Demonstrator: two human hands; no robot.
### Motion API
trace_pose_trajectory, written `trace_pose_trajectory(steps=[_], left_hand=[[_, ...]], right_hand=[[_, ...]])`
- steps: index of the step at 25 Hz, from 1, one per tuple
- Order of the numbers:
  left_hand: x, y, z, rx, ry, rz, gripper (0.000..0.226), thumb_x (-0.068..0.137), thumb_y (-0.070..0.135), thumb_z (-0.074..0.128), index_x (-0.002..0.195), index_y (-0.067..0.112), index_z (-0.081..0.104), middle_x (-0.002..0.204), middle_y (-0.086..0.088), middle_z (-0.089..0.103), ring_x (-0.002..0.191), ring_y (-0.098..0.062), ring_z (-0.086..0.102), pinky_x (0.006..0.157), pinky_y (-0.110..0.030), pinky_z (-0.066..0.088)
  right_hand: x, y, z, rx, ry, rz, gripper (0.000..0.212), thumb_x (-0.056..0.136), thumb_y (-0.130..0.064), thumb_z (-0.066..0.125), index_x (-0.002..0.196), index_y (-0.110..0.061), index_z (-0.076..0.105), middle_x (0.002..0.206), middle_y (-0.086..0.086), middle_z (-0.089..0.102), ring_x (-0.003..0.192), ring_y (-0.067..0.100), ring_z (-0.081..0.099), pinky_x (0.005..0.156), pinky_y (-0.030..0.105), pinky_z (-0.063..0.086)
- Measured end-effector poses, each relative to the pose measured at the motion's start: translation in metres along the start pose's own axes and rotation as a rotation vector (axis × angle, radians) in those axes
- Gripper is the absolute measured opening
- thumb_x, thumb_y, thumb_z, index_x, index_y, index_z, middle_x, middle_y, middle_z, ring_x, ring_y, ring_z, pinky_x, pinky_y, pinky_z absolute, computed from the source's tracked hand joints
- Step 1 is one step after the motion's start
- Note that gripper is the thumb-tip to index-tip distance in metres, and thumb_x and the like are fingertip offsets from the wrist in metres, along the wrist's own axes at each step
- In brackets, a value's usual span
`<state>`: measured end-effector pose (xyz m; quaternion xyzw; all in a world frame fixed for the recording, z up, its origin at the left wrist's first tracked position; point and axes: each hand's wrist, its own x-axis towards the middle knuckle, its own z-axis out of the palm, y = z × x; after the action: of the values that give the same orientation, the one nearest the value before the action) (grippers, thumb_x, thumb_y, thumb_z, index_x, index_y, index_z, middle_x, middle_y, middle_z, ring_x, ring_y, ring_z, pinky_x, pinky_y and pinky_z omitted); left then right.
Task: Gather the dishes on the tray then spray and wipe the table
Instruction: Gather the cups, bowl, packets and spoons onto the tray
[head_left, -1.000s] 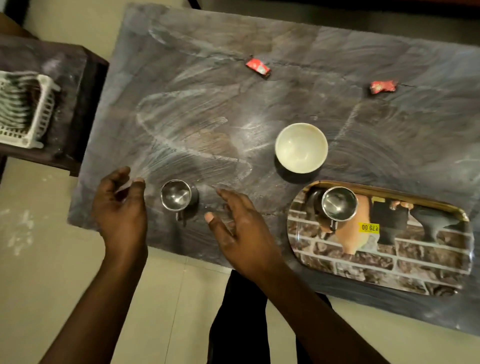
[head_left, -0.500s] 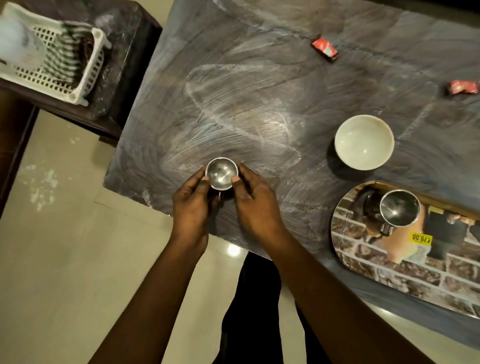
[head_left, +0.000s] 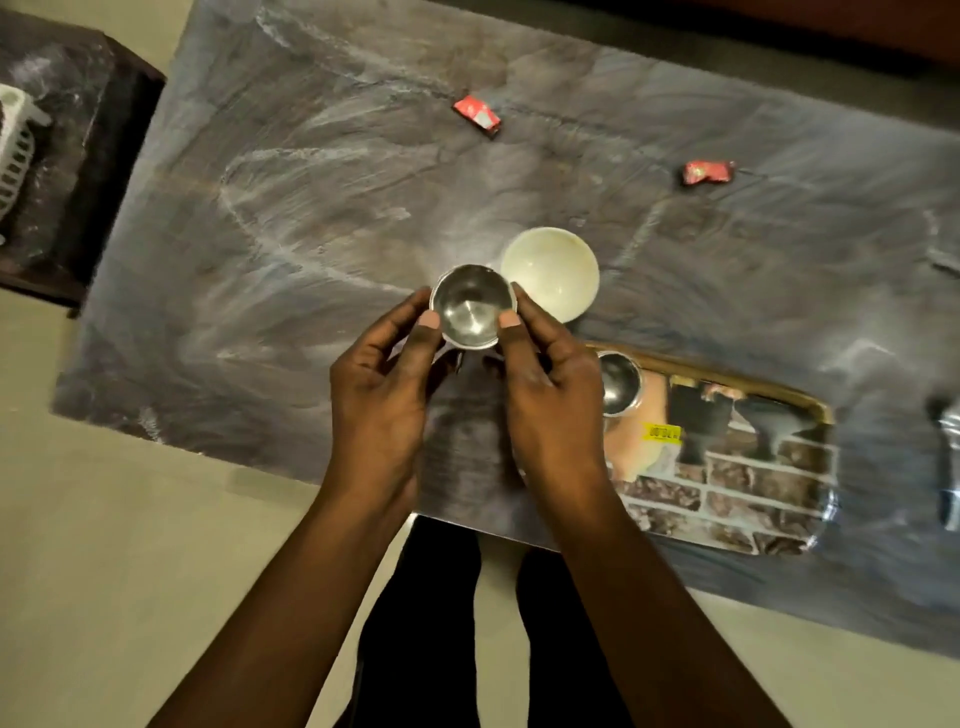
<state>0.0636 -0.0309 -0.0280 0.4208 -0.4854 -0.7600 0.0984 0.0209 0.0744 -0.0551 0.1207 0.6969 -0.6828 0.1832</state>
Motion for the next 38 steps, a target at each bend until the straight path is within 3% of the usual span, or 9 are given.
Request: trace_pose_trajectory(steps=[6, 11, 14, 17, 19, 22, 26, 33, 38], left_hand=[[-0.061, -0.063, 0.103, 0.058, -0.141, -0.006, 0.027, 0.102, 0.016, 0.071, 0.128, 0.012, 0.077, 0.118, -0.005, 0.083, 0.113, -0.021, 0.079, 0.097, -0.037, 0.063], [-0.094, -0.125, 0.143, 0.060, -0.044, -0.122, 0.026, 0.099, 0.015, 0.075, 0.124, 0.010, 0.078, 0.116, -0.004, 0.083, 0.114, -0.017, 0.078, 0.103, -0.036, 0.061], [-0.095, -0.149, 0.151, 0.091, 0.006, -0.132, 0.028, 0.101, 0.011, 0.071, 0.128, 0.008, 0.077, 0.119, -0.004, 0.082, 0.112, -0.013, 0.078, 0.095, -0.023, 0.062], [-0.088, -0.163, 0.153, 0.072, 0.074, -0.166, 0.028, 0.103, 0.009, 0.068, 0.130, 0.006, 0.075, 0.121, -0.005, 0.081, 0.113, -0.014, 0.078, 0.094, -0.022, 0.063], [-0.082, -0.169, 0.152, 0.055, 0.101, -0.176, 0.028, 0.104, 0.011, 0.068, 0.131, 0.007, 0.075, 0.121, -0.003, 0.081, 0.115, -0.014, 0.077, 0.097, -0.024, 0.062], [-0.074, -0.176, 0.150, 0.043, 0.127, -0.169, 0.027, 0.104, 0.014, 0.068, 0.129, 0.006, 0.076, 0.120, -0.004, 0.082, 0.115, -0.015, 0.077, 0.104, -0.032, 0.061], [-0.068, -0.180, 0.148, 0.034, 0.144, -0.193, 0.026, 0.105, 0.014, 0.067, 0.128, 0.006, 0.077, 0.120, -0.005, 0.082, 0.116, -0.017, 0.077, 0.108, -0.040, 0.059], [-0.070, -0.178, 0.152, 0.051, 0.191, -0.198, 0.023, 0.104, 0.011, 0.068, 0.124, 0.008, 0.079, 0.114, -0.004, 0.084, 0.113, -0.018, 0.078, 0.106, -0.042, 0.060], [-0.074, -0.172, 0.150, 0.112, 0.203, -0.219, 0.018, 0.102, 0.013, 0.070, 0.115, 0.007, 0.082, 0.103, -0.002, 0.085, 0.102, -0.016, 0.081, 0.099, -0.041, 0.064]], right_hand=[[-0.015, -0.015, -0.135, -0.024, 0.204, -0.044, 0.034, 0.107, -0.028, 0.062, 0.138, -0.019, 0.071, 0.129, -0.003, 0.077, 0.123, 0.016, 0.072, 0.106, 0.049, 0.058], [-0.008, 0.017, -0.195, -0.067, 0.260, 0.052, 0.029, 0.107, -0.032, 0.059, 0.130, -0.025, 0.076, 0.122, -0.005, 0.080, 0.117, 0.020, 0.075, 0.103, 0.053, 0.059], [-0.001, 0.037, -0.199, -0.102, 0.264, 0.079, 0.027, 0.107, -0.032, 0.058, 0.124, -0.026, 0.078, 0.112, -0.005, 0.082, 0.107, 0.025, 0.077, 0.098, 0.058, 0.060], [0.006, 0.052, -0.194, -0.145, 0.248, 0.076, 0.036, 0.101, -0.045, 0.057, 0.124, -0.028, 0.078, 0.112, -0.001, 0.081, 0.105, 0.019, 0.075, 0.101, 0.051, 0.059], [0.010, 0.058, -0.190, -0.156, 0.231, 0.077, 0.040, 0.099, -0.050, 0.056, 0.126, -0.028, 0.077, 0.113, -0.001, 0.081, 0.104, 0.014, 0.073, 0.100, 0.044, 0.056], [0.014, 0.063, -0.185, -0.182, 0.228, 0.068, 0.038, 0.103, -0.047, 0.057, 0.131, -0.028, 0.075, 0.121, -0.011, 0.079, 0.117, 0.010, 0.073, 0.105, 0.048, 0.058], [0.018, 0.064, -0.181, -0.266, 0.263, 0.068, 0.051, 0.098, -0.057, 0.053, 0.132, -0.025, 0.075, 0.122, -0.011, 0.079, 0.116, 0.006, 0.072, 0.103, 0.046, 0.059], [0.018, 0.061, -0.182, -0.313, 0.258, 0.033, 0.036, 0.107, -0.040, 0.057, 0.136, -0.024, 0.073, 0.131, -0.008, 0.076, 0.124, 0.006, 0.069, 0.107, 0.042, 0.057], [0.018, 0.059, -0.182, -0.302, 0.277, 0.059, 0.037, 0.107, -0.039, 0.061, 0.137, -0.021, 0.072, 0.129, -0.010, 0.076, 0.121, 0.001, 0.069, 0.106, 0.039, 0.059]])
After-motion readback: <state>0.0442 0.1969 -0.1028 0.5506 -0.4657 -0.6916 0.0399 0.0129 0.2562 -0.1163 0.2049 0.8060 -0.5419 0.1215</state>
